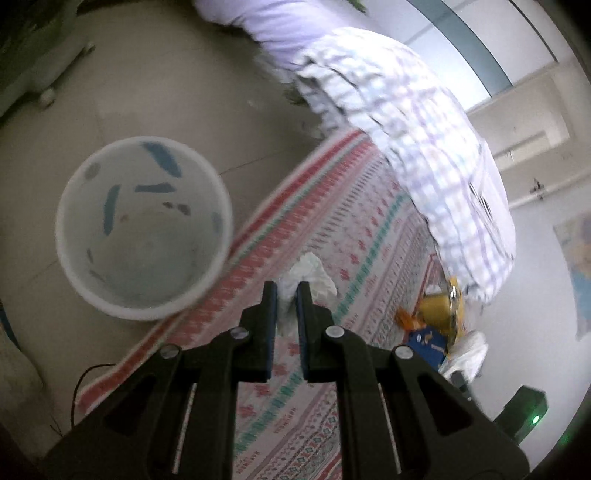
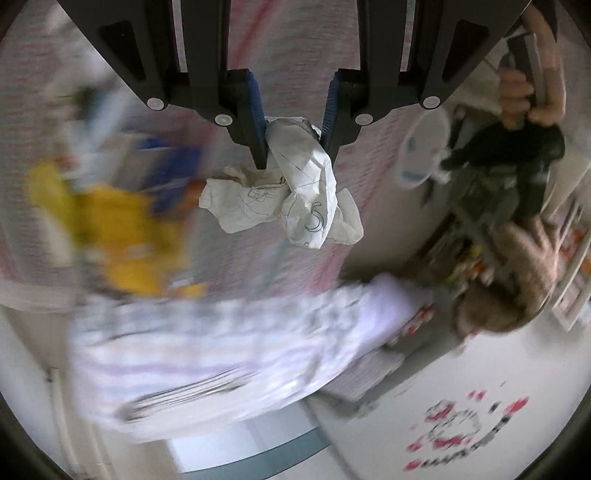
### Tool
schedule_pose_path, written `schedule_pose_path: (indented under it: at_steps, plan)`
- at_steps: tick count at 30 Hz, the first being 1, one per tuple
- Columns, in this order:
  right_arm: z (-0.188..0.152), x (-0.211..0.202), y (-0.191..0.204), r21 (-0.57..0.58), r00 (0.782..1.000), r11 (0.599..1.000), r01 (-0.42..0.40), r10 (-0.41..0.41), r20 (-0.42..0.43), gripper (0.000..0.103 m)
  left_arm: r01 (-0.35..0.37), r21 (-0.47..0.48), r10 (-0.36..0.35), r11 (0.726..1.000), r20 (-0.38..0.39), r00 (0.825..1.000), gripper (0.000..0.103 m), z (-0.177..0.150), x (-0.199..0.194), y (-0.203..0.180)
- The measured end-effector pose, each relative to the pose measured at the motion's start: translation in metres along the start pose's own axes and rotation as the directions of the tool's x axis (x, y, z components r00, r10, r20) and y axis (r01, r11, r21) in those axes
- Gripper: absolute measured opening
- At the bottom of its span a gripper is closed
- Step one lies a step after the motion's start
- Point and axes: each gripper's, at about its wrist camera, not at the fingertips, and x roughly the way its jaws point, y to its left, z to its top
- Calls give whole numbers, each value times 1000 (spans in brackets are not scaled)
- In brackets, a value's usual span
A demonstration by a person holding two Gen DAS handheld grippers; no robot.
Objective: Collect trash
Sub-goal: 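Lift both held papers and carry them over the white bin, then open both tools over the white bin to drop the papers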
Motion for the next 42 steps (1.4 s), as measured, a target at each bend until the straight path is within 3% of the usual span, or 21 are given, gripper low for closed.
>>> schedule_pose_path:
  at_steps: [8,15,19,20,21,23,27,29,31,33,38,40,42]
  plan:
    - [-12,87,112,-59,980,984,-170,163,-112,29,-33,-192,46,981,64,997,12,37,-24,77]
    - [-15,161,180,-76,953,970,-231,210,-219,30,-47,-211,54,976,29,998,12,43,-14,99]
    - [-18,187,194,-71,950,974,-216,193,-247,31,-42,-220,45,975,11,999,13,49,-10,106]
    - [-19,191,200,-72,950,975,-211,186,-252,31,-39,-236,40,971,1,999,25,50,-9,109]
    - [-19,195,202,-75,950,976,-203,178,-257,31,-34,-250,33,968,-6,999,47,51,-8,112]
    - [-17,202,209,-88,952,978,-189,160,-262,32,-47,-299,50,953,3,999,71,51,-12,119]
    - [-17,215,216,-113,954,980,-163,127,-272,33,-63,-330,83,942,44,996,71,50,-24,127]
    - [-21,224,223,-134,951,978,-158,115,-285,38,-66,-365,89,929,47,995,71,49,-28,134]
    - [-24,231,230,-152,951,978,-146,96,-295,55,-59,-398,84,915,46,995,71,47,-29,140]
    - [-26,232,231,-147,952,978,-149,102,-290,60,-51,-422,78,905,46,996,71,44,-31,144]
    - [-29,216,221,-131,953,980,-151,109,-283,62,-73,-470,116,880,63,991,71,39,-38,147]
    - [-31,200,211,-133,957,979,-153,114,-267,62,-87,-456,138,886,78,987,71,36,-41,139]
    - [-32,184,201,-141,961,979,-149,110,-254,63,-104,-401,160,910,109,981,71,29,-46,117]
